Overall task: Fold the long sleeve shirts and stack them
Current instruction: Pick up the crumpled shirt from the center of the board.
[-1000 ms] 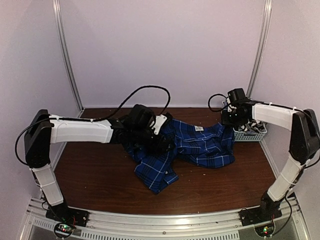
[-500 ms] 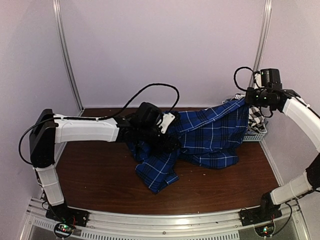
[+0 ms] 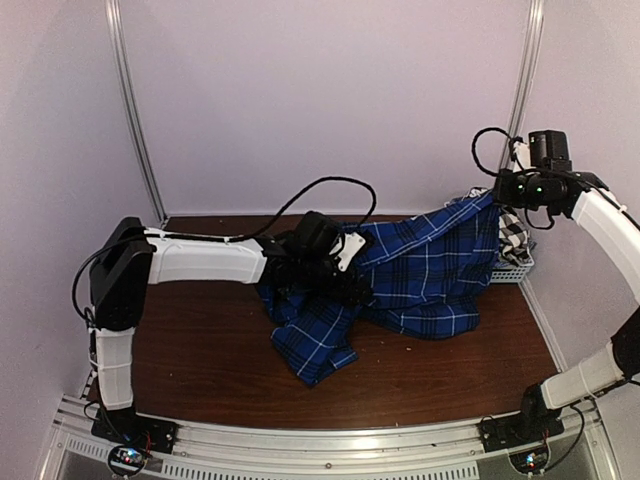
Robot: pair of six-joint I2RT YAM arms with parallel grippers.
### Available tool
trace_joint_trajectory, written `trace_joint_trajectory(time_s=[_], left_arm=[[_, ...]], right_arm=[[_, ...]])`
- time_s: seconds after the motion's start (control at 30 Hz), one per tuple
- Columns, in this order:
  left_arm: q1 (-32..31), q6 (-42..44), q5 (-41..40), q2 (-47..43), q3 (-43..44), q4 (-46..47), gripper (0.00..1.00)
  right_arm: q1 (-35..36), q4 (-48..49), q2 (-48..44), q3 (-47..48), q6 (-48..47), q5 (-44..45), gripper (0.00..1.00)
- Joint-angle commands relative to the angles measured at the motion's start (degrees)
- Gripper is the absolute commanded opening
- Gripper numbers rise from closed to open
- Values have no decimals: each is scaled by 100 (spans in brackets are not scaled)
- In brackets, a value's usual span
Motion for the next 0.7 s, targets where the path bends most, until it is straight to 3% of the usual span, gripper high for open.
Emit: trace_joint_trajectory(time_s=[0.0,0.1,0.23,0.53,0.63,0.67], left_arm=[[14,37,-731,44,26,55,84],[14,-41,-1007,72,-71,65,79],[14,-245,-1174,138,-133,101,62],[68,-579,-742,167,-190,416,30],[182,-706,-443,84,-180,430,1],[236,-743,-322,27,-208,429,0]], right_arm=[[-74,-20,-51,143,-84,-97,0],[-84,-24,-68,109,-84,-111,0],[-91,-21,-80,78,-85,-145,0],[-101,69,-129,-53,-67,-291,0],[-107,118,-160,-181,-50,-385,0],[-106,128,-171,-217,-50,-423,0]])
